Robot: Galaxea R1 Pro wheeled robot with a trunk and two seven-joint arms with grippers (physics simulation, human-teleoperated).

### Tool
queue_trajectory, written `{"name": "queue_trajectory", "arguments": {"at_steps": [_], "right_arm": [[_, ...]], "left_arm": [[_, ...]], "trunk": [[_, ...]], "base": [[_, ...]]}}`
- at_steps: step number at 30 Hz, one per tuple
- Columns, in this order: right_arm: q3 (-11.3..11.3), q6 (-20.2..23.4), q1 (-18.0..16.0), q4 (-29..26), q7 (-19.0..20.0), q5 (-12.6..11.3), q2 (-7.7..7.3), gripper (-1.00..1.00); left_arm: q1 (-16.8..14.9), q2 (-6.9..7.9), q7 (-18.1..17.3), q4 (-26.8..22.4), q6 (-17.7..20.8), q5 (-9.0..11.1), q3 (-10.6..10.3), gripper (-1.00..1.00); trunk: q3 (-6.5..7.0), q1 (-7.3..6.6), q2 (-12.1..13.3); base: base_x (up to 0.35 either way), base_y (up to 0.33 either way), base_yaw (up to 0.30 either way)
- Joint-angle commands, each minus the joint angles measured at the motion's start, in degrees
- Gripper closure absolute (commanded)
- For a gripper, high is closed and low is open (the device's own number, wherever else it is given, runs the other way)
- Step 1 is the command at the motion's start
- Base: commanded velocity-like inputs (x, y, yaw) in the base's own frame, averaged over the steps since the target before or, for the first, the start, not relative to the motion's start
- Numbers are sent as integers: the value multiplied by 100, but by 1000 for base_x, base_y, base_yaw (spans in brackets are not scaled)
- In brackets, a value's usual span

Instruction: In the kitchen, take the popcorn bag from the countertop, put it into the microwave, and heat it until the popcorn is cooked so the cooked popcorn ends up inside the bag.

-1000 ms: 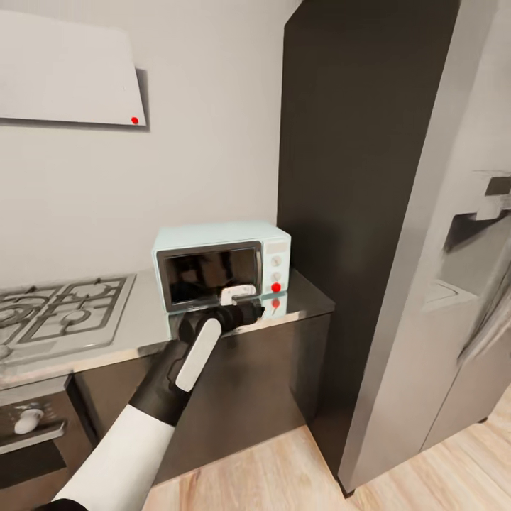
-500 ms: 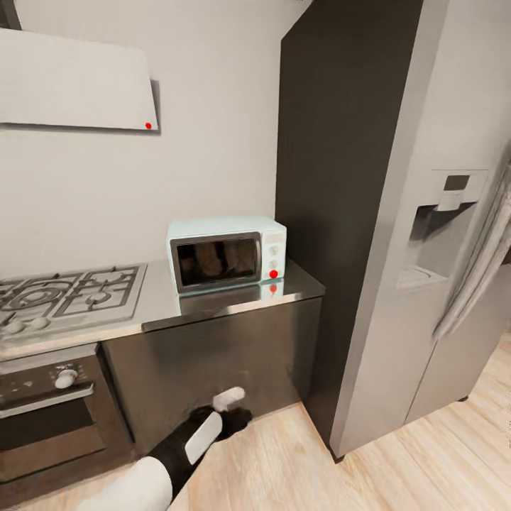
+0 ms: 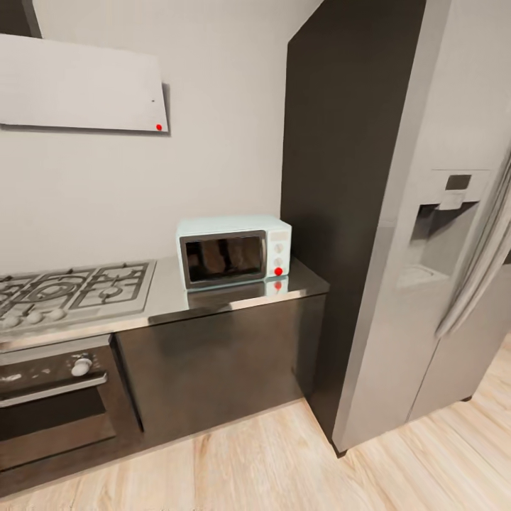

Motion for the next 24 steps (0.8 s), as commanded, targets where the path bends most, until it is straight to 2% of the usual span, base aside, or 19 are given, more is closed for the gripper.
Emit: {"name": "queue_trajectory", "arguments": {"at_steps": [1,6,13,24], "right_arm": [[-28,-40,-7,19,-19,51,1,-100],[-16,-51,-7,13,-26,107,16,-100],[-54,-68,-7,10,-4,40,-49,-100],[-11,-77,-7,10,-20,104,-60,-100]], "left_arm": [[44,28,26,0,-149,47,-47,-100],[120,78,79,8,-359,76,-37,-100],[124,95,76,1,-379,77,-34,-100],[124,97,76,0,-384,94,-16,-100]], "trunk": [[-6,0,-3],[-6,0,-3],[-6,0,-3],[-6,0,-3]], "base": [[0,0,252],[0,0,268],[0,0,273],[0,0,273]]}}
